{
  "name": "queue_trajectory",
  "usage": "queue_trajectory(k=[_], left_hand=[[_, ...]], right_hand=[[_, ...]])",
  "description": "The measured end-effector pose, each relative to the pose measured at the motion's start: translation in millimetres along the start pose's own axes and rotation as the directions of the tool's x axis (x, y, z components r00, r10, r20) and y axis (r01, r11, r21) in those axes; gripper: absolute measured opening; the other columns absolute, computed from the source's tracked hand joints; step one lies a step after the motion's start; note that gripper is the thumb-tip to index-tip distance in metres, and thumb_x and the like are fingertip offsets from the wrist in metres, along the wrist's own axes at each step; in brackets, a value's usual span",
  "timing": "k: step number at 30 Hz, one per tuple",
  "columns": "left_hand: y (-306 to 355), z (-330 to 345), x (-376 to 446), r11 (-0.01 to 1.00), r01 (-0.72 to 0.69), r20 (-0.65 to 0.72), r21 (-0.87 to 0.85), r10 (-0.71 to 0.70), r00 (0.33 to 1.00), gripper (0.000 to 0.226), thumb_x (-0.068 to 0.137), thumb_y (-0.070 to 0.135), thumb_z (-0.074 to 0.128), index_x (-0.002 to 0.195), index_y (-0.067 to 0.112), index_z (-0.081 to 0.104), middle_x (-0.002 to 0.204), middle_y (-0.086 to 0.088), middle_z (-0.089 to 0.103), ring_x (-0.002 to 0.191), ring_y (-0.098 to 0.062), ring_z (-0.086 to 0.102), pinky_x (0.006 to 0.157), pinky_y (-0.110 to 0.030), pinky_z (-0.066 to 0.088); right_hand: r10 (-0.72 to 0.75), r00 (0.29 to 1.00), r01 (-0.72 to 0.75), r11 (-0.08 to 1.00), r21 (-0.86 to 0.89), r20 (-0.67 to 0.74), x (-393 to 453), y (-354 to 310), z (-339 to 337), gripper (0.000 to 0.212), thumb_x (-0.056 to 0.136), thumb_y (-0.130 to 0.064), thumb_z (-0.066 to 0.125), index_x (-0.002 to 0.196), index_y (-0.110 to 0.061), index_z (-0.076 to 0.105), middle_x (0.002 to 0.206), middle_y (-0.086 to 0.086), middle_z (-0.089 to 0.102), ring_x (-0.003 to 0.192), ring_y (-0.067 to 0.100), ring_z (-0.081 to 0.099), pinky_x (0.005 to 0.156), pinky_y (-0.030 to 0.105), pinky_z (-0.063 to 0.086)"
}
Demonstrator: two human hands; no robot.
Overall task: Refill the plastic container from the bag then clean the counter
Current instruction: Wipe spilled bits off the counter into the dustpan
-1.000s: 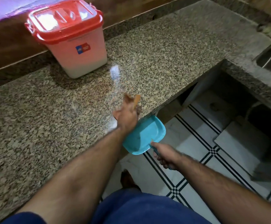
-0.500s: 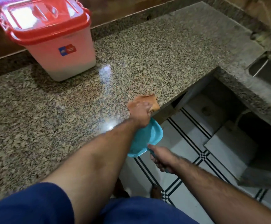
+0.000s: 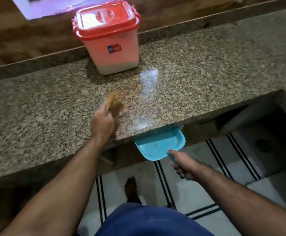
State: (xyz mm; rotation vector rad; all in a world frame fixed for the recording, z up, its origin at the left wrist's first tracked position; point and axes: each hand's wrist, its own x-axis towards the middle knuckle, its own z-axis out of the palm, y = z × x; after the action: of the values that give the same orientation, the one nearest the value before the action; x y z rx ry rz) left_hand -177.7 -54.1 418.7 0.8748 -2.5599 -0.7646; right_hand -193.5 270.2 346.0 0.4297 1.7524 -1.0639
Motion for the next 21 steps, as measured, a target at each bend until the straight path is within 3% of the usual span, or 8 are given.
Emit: queue_trajectory(k=[3, 6, 8, 10, 14, 17, 19, 21], left_hand=[[-34, 24, -20, 0.964, 0.205, 0.001, 0.172, -0.208, 0.978, 0.047, 0.104, 0.019, 0.049, 0.149, 0.016, 0.058, 0.127, -0.015, 0.069, 0.106, -0.034, 0.066, 0.087, -0.04, 0.055], [-29, 66, -55, 0.975, 0.087, 0.164, 0.202, -0.121, 0.979, 0.052, 0.104, 0.021, 0.043, 0.153, 0.025, 0.058, 0.161, -0.006, 0.053, 0.14, -0.031, 0.055, 0.119, -0.049, 0.043], [19, 73, -66, 1.0, -0.023, 0.306, -0.017, 0.027, 0.952, 0.049, 0.111, 0.024, 0.041, 0.156, 0.038, 0.051, 0.151, -0.001, 0.063, 0.124, -0.027, 0.065, 0.111, -0.05, 0.051], [74, 66, -58, 0.991, -0.052, 0.384, -0.123, 0.096, 0.919, 0.037, 0.114, 0.026, 0.041, 0.143, 0.027, 0.064, 0.11, 0.0, 0.073, 0.091, -0.014, 0.067, 0.082, -0.03, 0.055], [129, 70, -31, 0.974, 0.028, 0.303, -0.226, 0.043, 0.952, 0.027, 0.114, 0.027, 0.041, 0.122, 0.025, 0.067, 0.095, 0.003, 0.068, 0.084, -0.017, 0.068, 0.061, -0.027, 0.053], [134, 82, -38, 0.988, -0.058, 0.32, -0.145, 0.103, 0.942, 0.031, 0.111, 0.019, 0.043, 0.131, 0.021, 0.067, 0.108, -0.004, 0.071, 0.089, -0.02, 0.069, 0.071, -0.036, 0.061], [120, 90, -58, 0.99, -0.119, 0.469, -0.071, 0.138, 0.872, 0.04, 0.108, 0.011, 0.047, 0.142, 0.018, 0.066, 0.127, -0.007, 0.071, 0.107, -0.022, 0.066, 0.094, -0.041, 0.057], [98, 92, -81, 0.985, -0.132, 0.476, -0.111, 0.169, 0.863, 0.046, 0.102, 0.005, 0.048, 0.141, 0.017, 0.067, 0.139, -0.008, 0.067, 0.12, -0.019, 0.058, 0.114, -0.04, 0.046]], right_hand=[[-0.013, 0.999, 0.013, 1.0, 0.002, 0.038, 3, 1, 1, 0.054, 0.108, -0.058, 0.043, 0.071, -0.019, 0.046, 0.053, -0.002, 0.037, 0.04, 0.012, 0.023, 0.042, 0.021, 0.017], [-0.015, 0.997, 0.018, 0.999, -0.041, 0.073, 2, 1, 4, 0.057, 0.107, -0.059, 0.042, 0.067, -0.018, 0.046, 0.053, -0.002, 0.035, 0.037, 0.012, 0.023, 0.042, 0.02, 0.015], [-0.015, 0.996, 0.021, 0.997, -0.069, 0.086, 1, 1, 7, 0.059, 0.107, -0.06, 0.043, 0.065, -0.019, 0.047, 0.052, -0.003, 0.035, 0.038, 0.012, 0.022, 0.042, 0.021, 0.015], [-0.017, 0.996, 0.024, 0.996, -0.088, 0.082, -1, 1, 5, 0.059, 0.106, -0.061, 0.045, 0.065, -0.018, 0.048, 0.051, -0.003, 0.036, 0.038, 0.012, 0.023, 0.042, 0.021, 0.014], [-0.025, 0.998, 0.031, 0.995, -0.098, 0.063, -2, 4, -6, 0.056, 0.106, -0.06, 0.044, 0.069, -0.017, 0.048, 0.05, -0.003, 0.038, 0.038, 0.012, 0.023, 0.043, 0.021, 0.014], [-0.017, 0.999, 0.02, 0.996, -0.091, 0.033, 2, 8, -12, 0.057, 0.105, -0.062, 0.044, 0.07, -0.017, 0.049, 0.051, -0.003, 0.038, 0.039, 0.013, 0.024, 0.042, 0.021, 0.016], [-0.028, 0.999, 0.03, 0.995, -0.098, 0.021, 3, 12, -11, 0.058, 0.105, -0.062, 0.044, 0.068, -0.017, 0.049, 0.051, -0.002, 0.038, 0.038, 0.013, 0.024, 0.043, 0.022, 0.016], [-0.046, 0.999, 0.047, 0.992, -0.114, 0.013, 1, 18, -8, 0.058, 0.105, -0.06, 0.045, 0.066, -0.017, 0.047, 0.051, -0.002, 0.037, 0.039, 0.013, 0.024, 0.044, 0.023, 0.015]])
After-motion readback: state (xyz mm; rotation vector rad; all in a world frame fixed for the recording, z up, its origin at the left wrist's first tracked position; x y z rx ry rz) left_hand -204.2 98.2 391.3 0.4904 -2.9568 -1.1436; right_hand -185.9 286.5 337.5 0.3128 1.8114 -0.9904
